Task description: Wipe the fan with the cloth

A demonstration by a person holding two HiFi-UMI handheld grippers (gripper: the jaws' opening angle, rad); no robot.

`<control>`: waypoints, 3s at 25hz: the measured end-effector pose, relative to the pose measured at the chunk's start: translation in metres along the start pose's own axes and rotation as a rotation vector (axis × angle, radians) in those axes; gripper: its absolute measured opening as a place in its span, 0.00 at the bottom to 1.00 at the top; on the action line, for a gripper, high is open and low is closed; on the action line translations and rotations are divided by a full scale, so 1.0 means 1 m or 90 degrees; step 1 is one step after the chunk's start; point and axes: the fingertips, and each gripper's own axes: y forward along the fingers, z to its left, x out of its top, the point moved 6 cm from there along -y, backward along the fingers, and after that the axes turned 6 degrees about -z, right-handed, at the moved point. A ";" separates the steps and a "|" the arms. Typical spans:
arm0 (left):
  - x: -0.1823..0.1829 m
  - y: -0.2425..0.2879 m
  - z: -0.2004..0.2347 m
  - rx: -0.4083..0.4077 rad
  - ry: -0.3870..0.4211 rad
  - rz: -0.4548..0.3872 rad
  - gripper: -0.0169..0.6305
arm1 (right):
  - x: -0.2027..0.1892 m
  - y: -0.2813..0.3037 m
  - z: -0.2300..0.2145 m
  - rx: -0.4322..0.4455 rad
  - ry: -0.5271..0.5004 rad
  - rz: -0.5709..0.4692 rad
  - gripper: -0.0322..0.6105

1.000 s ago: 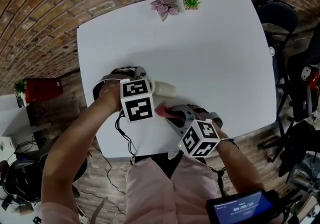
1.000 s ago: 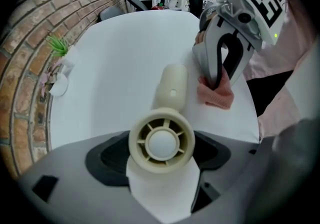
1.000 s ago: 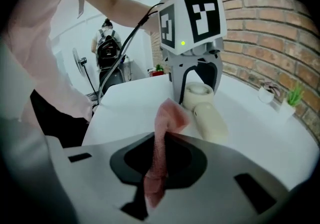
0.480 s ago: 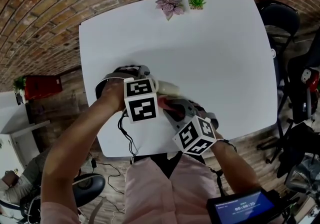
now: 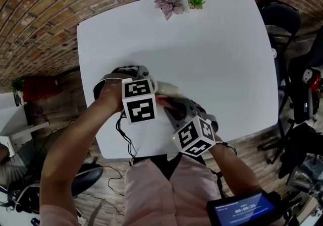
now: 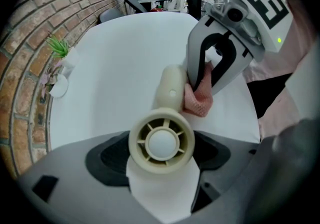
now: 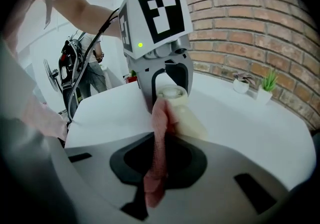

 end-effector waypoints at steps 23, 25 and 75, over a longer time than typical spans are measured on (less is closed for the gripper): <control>0.003 0.002 -0.001 -0.007 0.036 0.017 0.60 | -0.025 -0.031 -0.034 -0.059 0.056 0.008 0.11; 0.004 0.002 -0.001 -0.008 0.045 0.020 0.60 | -0.027 -0.033 -0.039 -0.065 0.059 0.009 0.11; 0.052 -0.322 -0.107 0.899 -0.468 -0.780 0.04 | 0.183 -0.227 -0.021 -0.243 -0.008 -0.466 0.12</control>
